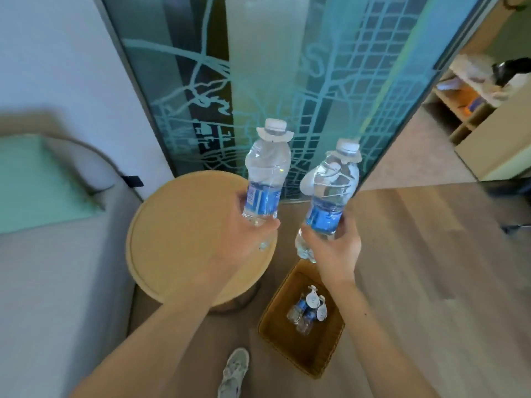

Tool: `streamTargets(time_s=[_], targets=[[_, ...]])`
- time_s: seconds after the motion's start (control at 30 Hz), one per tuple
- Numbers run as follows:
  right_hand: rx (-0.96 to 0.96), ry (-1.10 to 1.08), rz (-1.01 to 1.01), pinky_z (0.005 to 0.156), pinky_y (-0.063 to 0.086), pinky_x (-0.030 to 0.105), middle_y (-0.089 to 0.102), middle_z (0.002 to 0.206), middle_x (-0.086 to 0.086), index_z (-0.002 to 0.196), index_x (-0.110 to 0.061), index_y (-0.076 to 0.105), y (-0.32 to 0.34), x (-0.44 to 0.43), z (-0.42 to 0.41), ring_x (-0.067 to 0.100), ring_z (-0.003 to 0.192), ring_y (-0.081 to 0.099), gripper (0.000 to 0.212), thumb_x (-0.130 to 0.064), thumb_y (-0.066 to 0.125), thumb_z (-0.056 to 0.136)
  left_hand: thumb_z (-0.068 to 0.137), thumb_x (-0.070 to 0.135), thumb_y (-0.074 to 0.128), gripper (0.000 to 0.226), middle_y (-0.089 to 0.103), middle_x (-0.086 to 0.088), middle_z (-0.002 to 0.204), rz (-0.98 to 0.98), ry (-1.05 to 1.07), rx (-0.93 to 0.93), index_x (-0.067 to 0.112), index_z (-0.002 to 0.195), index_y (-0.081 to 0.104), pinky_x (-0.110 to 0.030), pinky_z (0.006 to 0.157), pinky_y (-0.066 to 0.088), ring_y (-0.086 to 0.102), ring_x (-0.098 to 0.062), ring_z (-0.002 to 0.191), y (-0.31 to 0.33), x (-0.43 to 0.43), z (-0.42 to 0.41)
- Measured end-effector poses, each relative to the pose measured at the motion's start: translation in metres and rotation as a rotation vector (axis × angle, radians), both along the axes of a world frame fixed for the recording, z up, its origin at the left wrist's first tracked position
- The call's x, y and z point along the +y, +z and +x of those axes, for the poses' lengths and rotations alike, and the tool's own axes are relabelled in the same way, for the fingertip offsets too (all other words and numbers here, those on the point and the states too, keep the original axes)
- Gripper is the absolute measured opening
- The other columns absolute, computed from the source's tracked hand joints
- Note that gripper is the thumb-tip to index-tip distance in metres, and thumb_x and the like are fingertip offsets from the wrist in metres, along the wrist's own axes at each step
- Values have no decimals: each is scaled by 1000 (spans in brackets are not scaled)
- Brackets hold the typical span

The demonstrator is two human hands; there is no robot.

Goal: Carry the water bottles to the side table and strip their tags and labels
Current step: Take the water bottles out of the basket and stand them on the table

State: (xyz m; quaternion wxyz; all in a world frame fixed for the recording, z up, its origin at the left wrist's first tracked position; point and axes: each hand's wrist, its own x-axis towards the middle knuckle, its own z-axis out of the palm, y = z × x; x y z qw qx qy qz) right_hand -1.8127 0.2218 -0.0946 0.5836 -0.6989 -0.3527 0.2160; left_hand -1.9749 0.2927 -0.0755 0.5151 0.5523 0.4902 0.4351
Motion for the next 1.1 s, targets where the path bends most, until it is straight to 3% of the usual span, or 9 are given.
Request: streamTargets(time_s=[0.07,0.13,0.2,0.3,0.47,0.63,0.77,0.97,1.1], targets=[[31,71,-15,74,51,5,70,109,-10,125,-19,60,-20,22,-25,-5,97,66,63,-14,91,70,71,-6,83,64,58,4,94,-20,54,47,31,102,41,-7,56,48,64,13,73,-19,10,-30],[47,117,-25,76,54,10,70,107,-7,121,-17,60,-44,40,-49,-1,95,68,60,-12,92,69,68,-4,85,64,59,1,93,-69,115,72,28,103,42,-12,52,50,67,6,72,-39,17,-58],[58,166,-40,77,52,9,69,105,-11,118,-17,60,-72,58,-67,-3,94,68,58,-10,91,69,66,2,87,64,61,-1,96,-97,155,97,22,109,44,-18,55,53,68,-3,77,-64,25,-82],[64,242,-72,80,52,8,68,107,-13,120,-17,60,-116,77,-90,-6,97,66,60,-6,90,70,66,5,88,62,63,3,97,-93,219,124,27,106,45,-17,62,53,66,3,79,-108,31,-108],[41,319,-72,82,48,5,65,110,-20,116,-33,54,-194,95,-111,-9,101,64,65,-4,90,70,62,-2,87,65,63,5,95,-33,281,156,26,103,45,-19,66,54,65,-1,80,-192,44,-124],[6,353,-54,84,49,6,65,110,-21,120,-26,56,-253,102,-109,-6,102,65,65,-7,91,69,60,2,88,66,61,23,92,17,301,182,32,101,46,-12,65,50,65,2,82,-253,46,-124],[-3,356,3,85,51,9,68,110,-20,120,-18,58,-280,106,-105,-3,103,66,64,-5,91,68,59,10,89,66,63,18,96,43,336,145,36,102,47,-19,68,55,68,-6,88,-284,42,-118],[-38,385,34,88,54,15,68,113,-15,124,-15,58,-305,111,-110,2,106,66,65,-9,91,68,56,25,83,59,60,24,93,119,350,93,40,100,46,-11,66,49,64,-1,84,-304,43,-113],[-73,421,41,83,49,5,63,109,-34,125,-18,57,-319,114,-116,-9,105,62,67,-13,91,68,57,28,85,60,60,25,95,149,368,87,41,101,46,-13,67,50,64,-1,86,-319,41,-113]])
